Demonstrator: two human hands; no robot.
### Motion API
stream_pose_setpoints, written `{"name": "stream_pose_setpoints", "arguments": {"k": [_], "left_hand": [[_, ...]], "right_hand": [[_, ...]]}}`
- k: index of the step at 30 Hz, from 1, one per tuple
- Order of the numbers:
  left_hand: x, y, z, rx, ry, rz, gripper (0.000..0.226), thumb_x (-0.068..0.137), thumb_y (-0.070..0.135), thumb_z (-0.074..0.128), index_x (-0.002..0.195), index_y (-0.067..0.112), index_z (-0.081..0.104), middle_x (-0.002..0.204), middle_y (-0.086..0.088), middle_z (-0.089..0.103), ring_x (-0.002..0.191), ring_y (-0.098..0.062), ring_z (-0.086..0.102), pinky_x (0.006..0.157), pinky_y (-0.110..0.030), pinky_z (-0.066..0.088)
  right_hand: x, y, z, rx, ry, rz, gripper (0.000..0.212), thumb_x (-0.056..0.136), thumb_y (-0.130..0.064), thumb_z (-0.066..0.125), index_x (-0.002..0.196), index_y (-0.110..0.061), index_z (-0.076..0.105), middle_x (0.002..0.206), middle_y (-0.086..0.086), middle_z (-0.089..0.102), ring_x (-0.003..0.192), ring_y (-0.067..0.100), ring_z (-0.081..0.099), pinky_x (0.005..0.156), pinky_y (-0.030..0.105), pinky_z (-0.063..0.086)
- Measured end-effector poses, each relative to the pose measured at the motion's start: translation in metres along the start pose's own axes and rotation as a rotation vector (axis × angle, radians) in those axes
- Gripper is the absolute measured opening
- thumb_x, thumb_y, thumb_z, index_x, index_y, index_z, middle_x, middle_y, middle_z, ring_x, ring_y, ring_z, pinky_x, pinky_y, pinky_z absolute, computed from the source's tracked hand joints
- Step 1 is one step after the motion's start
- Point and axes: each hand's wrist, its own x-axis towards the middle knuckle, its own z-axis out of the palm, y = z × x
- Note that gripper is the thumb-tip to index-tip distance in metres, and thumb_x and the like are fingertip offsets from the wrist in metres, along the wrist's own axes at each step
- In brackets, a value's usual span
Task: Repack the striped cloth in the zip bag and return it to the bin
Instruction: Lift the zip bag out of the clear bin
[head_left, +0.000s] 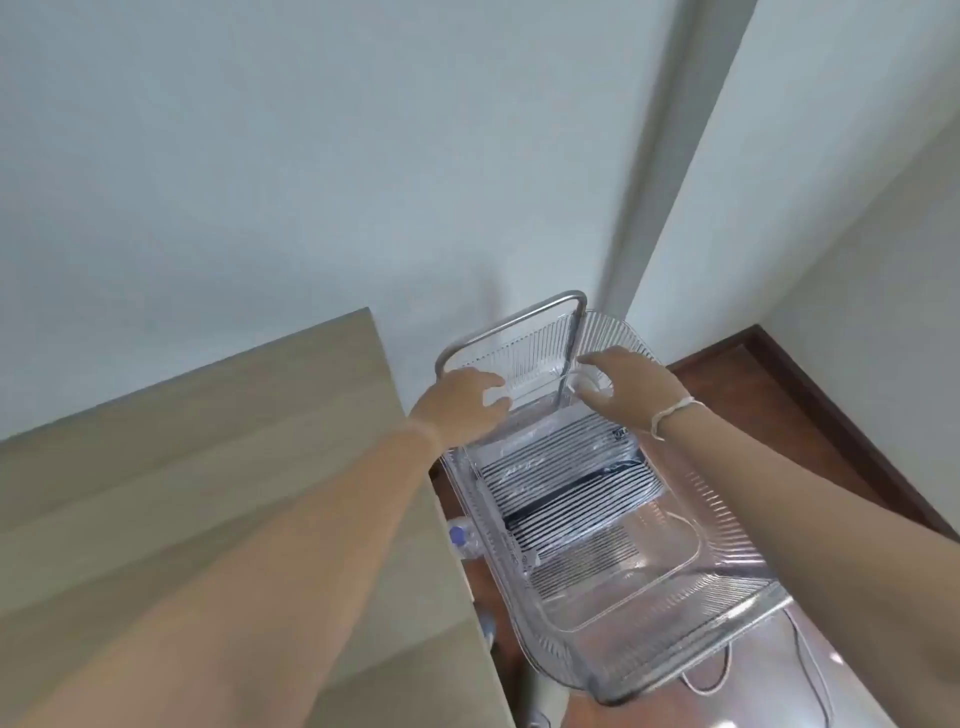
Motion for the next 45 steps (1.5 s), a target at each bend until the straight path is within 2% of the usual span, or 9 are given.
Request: {"name": "stream_pose_setpoints", "arguments": {"k": [6, 11, 14, 18, 21, 24, 28, 34, 45], "left_hand": [[0.011, -0.019, 0.037, 0.023, -0.230, -0.076, 0.053, 0.091, 0.033, 0.046, 0.140, 0.022, 0.033, 0.149, -0.004, 0.036, 0.134, -0.022, 0.037, 0.109, -0.038, 0.031], [0.015, -0.030, 0.054, 0.056, -0.300, -0.114, 0.056, 0.090, 0.027, 0.048, 0.142, 0.023, 0.028, 0.150, -0.003, 0.034, 0.132, -0.022, 0.040, 0.105, -0.034, 0.033], [0.014, -0.033, 0.057, 0.060, -0.310, -0.128, 0.049, 0.090, 0.023, 0.049, 0.137, 0.017, 0.039, 0.142, -0.008, 0.046, 0.123, -0.024, 0.050, 0.100, -0.034, 0.039], [0.013, -0.034, 0.050, 0.066, -0.301, -0.088, 0.025, 0.088, 0.016, 0.050, 0.110, 0.010, 0.060, 0.119, -0.008, 0.062, 0.107, -0.024, 0.058, 0.092, -0.033, 0.045], [0.008, -0.031, 0.032, 0.058, -0.256, -0.026, 0.012, 0.087, 0.015, 0.054, 0.093, 0.011, 0.064, 0.104, -0.006, 0.067, 0.094, -0.019, 0.061, 0.082, -0.027, 0.044], [0.000, -0.024, 0.005, 0.068, -0.178, 0.060, 0.013, 0.088, 0.016, 0.053, 0.090, 0.014, 0.066, 0.097, 0.000, 0.066, 0.087, -0.013, 0.059, 0.076, -0.021, 0.038], [-0.017, -0.009, -0.040, 0.167, 0.009, 0.186, 0.018, 0.087, 0.013, 0.051, 0.092, 0.011, 0.068, 0.099, -0.003, 0.065, 0.085, -0.015, 0.054, 0.074, -0.024, 0.037], [-0.069, -0.014, -0.115, 0.212, 0.211, 0.296, 0.020, 0.089, 0.013, 0.049, 0.097, 0.014, 0.068, 0.097, -0.005, 0.060, 0.085, -0.015, 0.049, 0.077, -0.026, 0.037], [-0.236, -0.171, -0.209, 0.114, 0.388, 0.213, 0.010, 0.085, 0.023, 0.058, 0.082, 0.024, 0.067, 0.090, 0.006, 0.060, 0.082, -0.015, 0.061, 0.077, -0.028, 0.046]], "right_hand": [[0.015, 0.016, 0.038, -0.042, -0.184, -0.059, 0.052, 0.086, -0.035, 0.050, 0.135, -0.022, 0.039, 0.141, 0.004, 0.045, 0.128, 0.023, 0.041, 0.107, 0.043, 0.038], [0.023, 0.022, 0.050, -0.116, -0.225, -0.064, 0.042, 0.084, -0.025, 0.050, 0.126, -0.021, 0.048, 0.125, 0.007, 0.056, 0.120, 0.026, 0.046, 0.097, 0.043, 0.045], [0.024, 0.025, 0.048, -0.151, -0.226, -0.063, 0.033, 0.083, -0.019, 0.049, 0.115, -0.020, 0.056, 0.115, 0.007, 0.061, 0.111, 0.027, 0.052, 0.093, 0.042, 0.048], [0.020, 0.026, 0.032, -0.244, -0.157, -0.059, 0.022, 0.087, -0.021, 0.042, 0.095, -0.016, 0.063, 0.092, 0.009, 0.068, 0.082, 0.024, 0.058, 0.077, 0.039, 0.053], [0.009, 0.026, 0.011, -0.269, -0.159, -0.042, 0.024, 0.088, -0.026, 0.043, 0.080, -0.014, 0.061, 0.081, 0.009, 0.069, 0.072, 0.022, 0.058, 0.071, 0.035, 0.053], [-0.008, 0.020, -0.013, -0.220, -0.134, 0.010, 0.020, 0.087, -0.030, 0.050, 0.082, -0.017, 0.064, 0.088, 0.009, 0.071, 0.082, 0.025, 0.063, 0.076, 0.036, 0.051], [-0.032, -0.005, -0.046, -0.211, 0.015, -0.009, 0.018, 0.087, -0.024, 0.051, 0.088, -0.017, 0.068, 0.099, 0.008, 0.071, 0.096, 0.027, 0.060, 0.085, 0.039, 0.049], [-0.062, -0.067, -0.092, -0.177, 0.293, -0.099, 0.017, 0.087, -0.016, 0.054, 0.091, -0.016, 0.070, 0.094, 0.007, 0.072, 0.093, 0.029, 0.057, 0.081, 0.037, 0.044], [-0.072, -0.268, -0.048, -0.059, 0.378, -0.314, 0.015, 0.086, -0.017, 0.058, 0.091, -0.017, 0.072, 0.092, 0.005, 0.073, 0.086, 0.018, 0.054, 0.080, 0.033, 0.044]]}}
